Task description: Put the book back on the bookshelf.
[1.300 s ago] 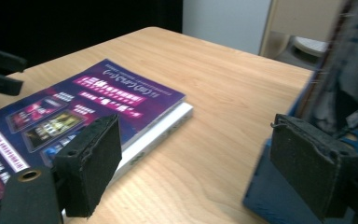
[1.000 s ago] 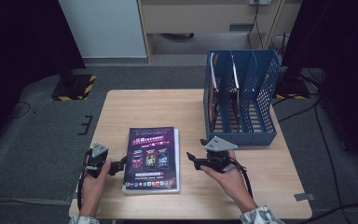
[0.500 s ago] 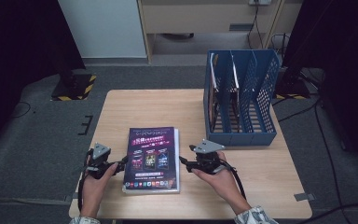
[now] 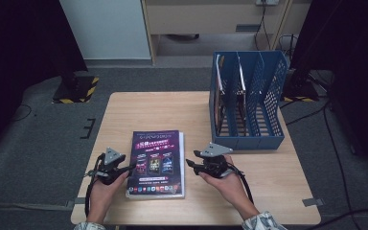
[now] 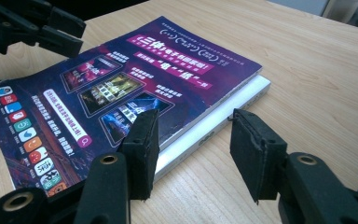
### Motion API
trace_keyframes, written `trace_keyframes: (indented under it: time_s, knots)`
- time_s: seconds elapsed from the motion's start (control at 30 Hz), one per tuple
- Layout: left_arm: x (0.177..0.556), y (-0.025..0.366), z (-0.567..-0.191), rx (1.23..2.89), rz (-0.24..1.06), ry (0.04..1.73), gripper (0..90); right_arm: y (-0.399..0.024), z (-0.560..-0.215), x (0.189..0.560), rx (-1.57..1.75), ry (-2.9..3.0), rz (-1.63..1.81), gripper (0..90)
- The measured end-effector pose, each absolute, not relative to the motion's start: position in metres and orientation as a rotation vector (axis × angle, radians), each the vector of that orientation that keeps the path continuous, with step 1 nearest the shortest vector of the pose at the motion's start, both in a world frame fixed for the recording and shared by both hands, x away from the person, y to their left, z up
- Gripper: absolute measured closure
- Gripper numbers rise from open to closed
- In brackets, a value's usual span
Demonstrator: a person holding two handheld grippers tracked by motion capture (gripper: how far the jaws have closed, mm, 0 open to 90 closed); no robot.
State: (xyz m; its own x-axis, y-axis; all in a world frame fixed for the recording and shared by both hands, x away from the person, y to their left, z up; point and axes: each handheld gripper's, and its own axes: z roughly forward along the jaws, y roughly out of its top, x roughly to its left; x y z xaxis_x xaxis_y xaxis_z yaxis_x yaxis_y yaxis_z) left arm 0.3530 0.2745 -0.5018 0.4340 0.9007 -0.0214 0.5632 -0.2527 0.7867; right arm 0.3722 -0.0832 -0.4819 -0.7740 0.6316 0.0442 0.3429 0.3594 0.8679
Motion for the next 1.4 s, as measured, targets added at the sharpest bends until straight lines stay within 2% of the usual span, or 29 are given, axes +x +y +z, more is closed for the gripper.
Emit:
trace_keyframes:
  time_s: [0.2, 0.53, 0.8, 1.17, 1.4]
  knots:
    - [0.361, 0.276, -0.509, 1.92, 0.521, 1.262, 36.4, -0.082, -0.485, 0.372, 0.86, 2.356, 1.35, 49.8]
    - [0.368, 0.272, -0.516, 1.917, 0.476, 1.253, 45.3, -0.083, -0.487, 0.373, 0.867, 2.373, 1.342, 47.7]
    - [0.369, 0.272, -0.517, 1.898, 0.468, 1.261, 45.7, -0.082, -0.49, 0.373, 0.862, 2.395, 1.311, 46.1]
    - [0.368, 0.261, -0.514, 1.957, 0.488, 1.209, 46.8, -0.077, -0.497, 0.372, 0.857, 2.433, 1.263, 43.7]
    - [0.367, 0.258, -0.514, 1.973, 0.493, 1.188, 46.7, -0.075, -0.5, 0.374, 0.869, 2.443, 1.265, 38.2]
